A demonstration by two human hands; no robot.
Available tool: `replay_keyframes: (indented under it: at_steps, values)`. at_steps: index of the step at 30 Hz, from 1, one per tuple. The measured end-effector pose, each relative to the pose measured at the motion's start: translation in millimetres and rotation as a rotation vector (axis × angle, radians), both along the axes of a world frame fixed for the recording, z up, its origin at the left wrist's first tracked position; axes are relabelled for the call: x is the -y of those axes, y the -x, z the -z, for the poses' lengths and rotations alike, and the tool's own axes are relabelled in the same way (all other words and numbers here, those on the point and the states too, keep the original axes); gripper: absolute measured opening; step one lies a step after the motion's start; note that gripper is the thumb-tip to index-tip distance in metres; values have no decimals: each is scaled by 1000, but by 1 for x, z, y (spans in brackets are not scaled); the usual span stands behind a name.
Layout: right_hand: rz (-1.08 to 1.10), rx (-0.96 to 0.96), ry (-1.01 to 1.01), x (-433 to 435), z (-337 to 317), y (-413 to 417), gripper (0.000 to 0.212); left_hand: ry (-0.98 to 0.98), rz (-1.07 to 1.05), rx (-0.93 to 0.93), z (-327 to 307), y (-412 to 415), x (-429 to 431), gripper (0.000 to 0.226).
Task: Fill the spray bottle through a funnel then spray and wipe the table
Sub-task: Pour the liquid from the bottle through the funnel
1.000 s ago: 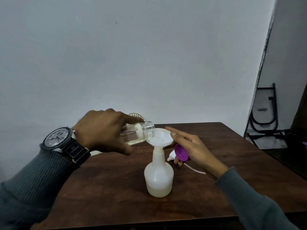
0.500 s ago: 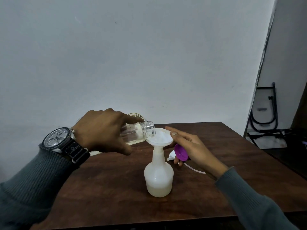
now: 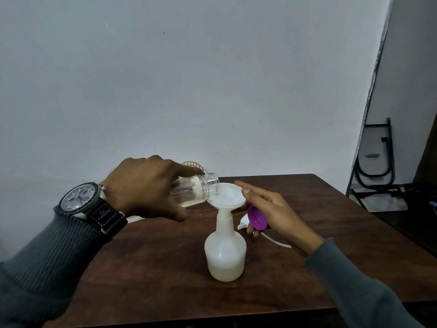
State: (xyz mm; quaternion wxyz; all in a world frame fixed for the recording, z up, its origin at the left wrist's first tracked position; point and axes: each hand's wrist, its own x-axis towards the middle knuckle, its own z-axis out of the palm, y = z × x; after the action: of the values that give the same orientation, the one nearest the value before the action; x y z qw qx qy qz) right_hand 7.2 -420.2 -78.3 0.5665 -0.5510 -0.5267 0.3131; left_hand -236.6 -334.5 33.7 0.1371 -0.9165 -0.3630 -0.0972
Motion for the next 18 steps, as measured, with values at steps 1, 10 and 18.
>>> replay_keyframes:
  at_steps: [1,10,18]
  values:
    - [0,1,1,0,0,0,34,1,2,-2,0,0,0,86]
    - [-2,15,11,1,1,-1,35,0,4,1,-1,0,2,85]
    - [2,12,12,0,1,-2,37,5,2,0,-1,0,3,86]
